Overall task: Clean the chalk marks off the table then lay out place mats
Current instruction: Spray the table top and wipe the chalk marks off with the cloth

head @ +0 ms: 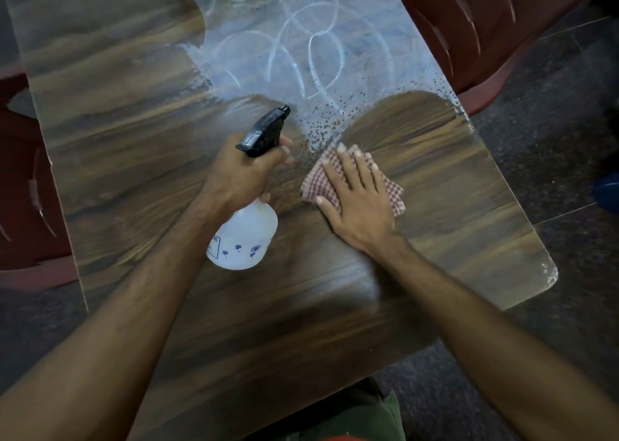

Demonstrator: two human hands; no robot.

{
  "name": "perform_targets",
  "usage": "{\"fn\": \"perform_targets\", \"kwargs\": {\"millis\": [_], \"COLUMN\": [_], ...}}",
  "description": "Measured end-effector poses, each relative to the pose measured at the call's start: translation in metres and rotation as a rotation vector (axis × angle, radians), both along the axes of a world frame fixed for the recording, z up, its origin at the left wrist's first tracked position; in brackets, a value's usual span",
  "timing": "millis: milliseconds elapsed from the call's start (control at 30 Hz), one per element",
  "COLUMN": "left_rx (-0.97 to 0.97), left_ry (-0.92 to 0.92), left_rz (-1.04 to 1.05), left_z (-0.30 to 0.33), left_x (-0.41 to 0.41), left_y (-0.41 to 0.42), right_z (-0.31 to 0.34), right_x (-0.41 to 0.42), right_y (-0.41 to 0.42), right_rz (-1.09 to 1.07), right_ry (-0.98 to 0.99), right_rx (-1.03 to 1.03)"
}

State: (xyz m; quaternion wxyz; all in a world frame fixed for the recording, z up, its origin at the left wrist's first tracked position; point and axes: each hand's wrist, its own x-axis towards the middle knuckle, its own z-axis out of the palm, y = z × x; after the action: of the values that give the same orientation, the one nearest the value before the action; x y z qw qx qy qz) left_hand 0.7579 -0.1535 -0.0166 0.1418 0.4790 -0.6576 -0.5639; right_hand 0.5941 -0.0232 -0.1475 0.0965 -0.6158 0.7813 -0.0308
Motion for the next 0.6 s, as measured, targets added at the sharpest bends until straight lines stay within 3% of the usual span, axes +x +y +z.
{"fn": "perform_targets", "kwargs": {"millis": [100, 267, 433, 600], "left_rx": [0.031, 0.021, 0.004, 0.000], "left_ry": [0.014, 0.015, 0.035, 0.038], "left_rz": [0.025, 0.018, 0.007, 0.003], "left_z": [-0.001, -0.002, 0.002, 0.007], "left_x": [0.008, 0.018, 0.024, 0.025], "left_y": [-0.004, -0.007, -0.007, -0.008], "right_z": [0.000, 0.005, 0.004, 0.003], "right_x": [-0.023, -0.037, 0.021, 0.060], "right_y": [0.014, -0.057, -0.086, -0.024], "right_rz": [-0.058, -0.309, -0.094, 0.137], "right_ry": [0.006, -0.002, -0.012, -0.055], "right_rx": [0.027, 0.049, 0.089, 0.047]}}
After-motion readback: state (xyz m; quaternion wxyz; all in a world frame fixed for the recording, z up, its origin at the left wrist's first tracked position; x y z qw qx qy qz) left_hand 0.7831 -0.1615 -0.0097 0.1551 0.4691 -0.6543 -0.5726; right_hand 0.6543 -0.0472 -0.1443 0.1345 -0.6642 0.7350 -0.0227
